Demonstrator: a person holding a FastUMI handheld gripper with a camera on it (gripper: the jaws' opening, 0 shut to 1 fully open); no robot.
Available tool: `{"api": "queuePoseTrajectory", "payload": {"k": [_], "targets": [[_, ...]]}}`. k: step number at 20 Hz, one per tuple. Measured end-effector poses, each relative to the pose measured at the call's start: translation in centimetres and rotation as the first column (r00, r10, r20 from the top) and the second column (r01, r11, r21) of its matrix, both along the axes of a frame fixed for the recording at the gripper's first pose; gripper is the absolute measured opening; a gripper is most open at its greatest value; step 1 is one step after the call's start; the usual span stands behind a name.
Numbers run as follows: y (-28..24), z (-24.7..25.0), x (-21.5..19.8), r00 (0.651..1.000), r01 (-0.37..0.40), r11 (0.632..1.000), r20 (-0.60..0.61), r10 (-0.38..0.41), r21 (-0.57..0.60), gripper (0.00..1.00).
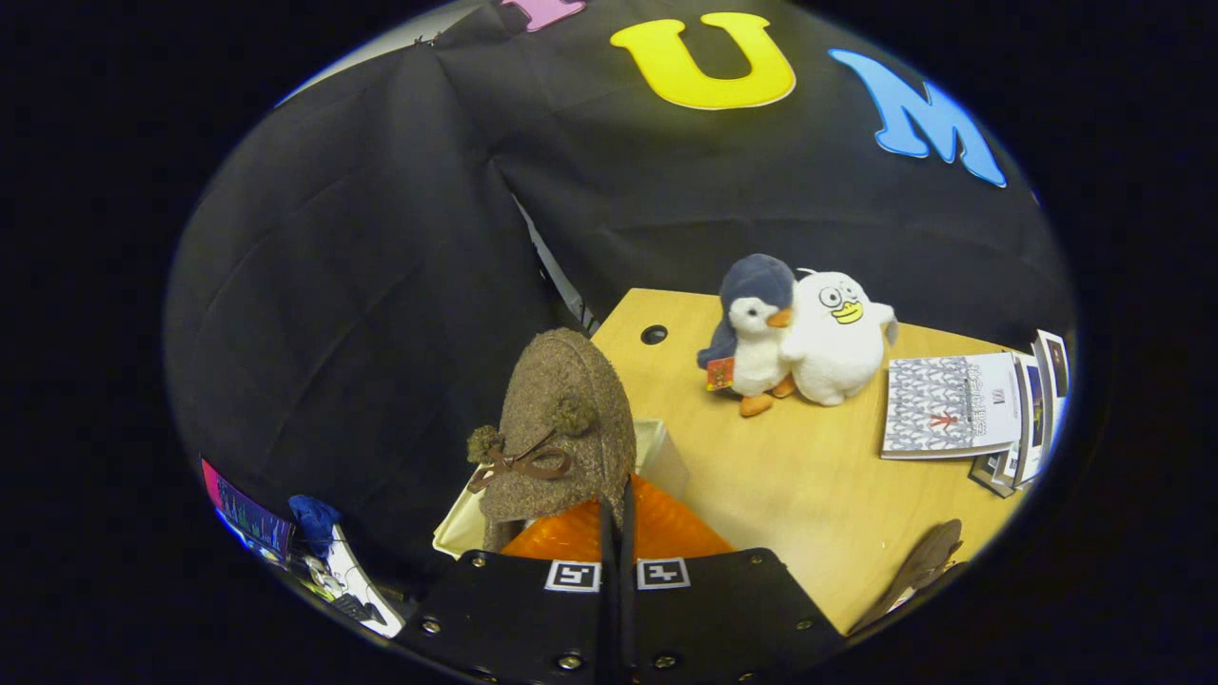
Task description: Open the storage box then place both shoes into the box .Put the left shoe in first, then the right shoe, with the right side of both shoes facing outward in a uniform manner.
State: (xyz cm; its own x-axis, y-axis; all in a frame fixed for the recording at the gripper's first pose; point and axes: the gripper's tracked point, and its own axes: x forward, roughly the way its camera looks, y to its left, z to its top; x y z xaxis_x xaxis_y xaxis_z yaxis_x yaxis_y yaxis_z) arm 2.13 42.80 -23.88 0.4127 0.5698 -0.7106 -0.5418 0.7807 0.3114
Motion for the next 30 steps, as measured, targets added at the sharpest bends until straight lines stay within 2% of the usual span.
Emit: {"api": "queuePoseTrajectory", "payload": {"k": [7, 16, 18, 20, 24, 30], "targets": [[5.5, -5.4, -0.9, 0.997, -0.057, 0.996, -0.056, 0.054, -0.070, 0.00], [7.4, -9.8, -2.1, 0.991, -0.111, 0.979, -0.088, 0.098, -0.171, 0.00], [8.1, -10.1, -2.4, 0.988, -0.136, 0.977, -0.088, 0.123, -0.165, 0.04], [7.8, -9.6, -2.4, 0.987, -0.155, 0.973, -0.071, 0.144, -0.173, 0.20], [7.5, -6.2, -1.3, 0.988, -0.145, 0.977, 0.022, 0.150, -0.155, 0.85], [3.9, -0.1, -0.8, 0.991, -0.098, 0.993, 0.086, 0.104, -0.068, 0.85]]}}
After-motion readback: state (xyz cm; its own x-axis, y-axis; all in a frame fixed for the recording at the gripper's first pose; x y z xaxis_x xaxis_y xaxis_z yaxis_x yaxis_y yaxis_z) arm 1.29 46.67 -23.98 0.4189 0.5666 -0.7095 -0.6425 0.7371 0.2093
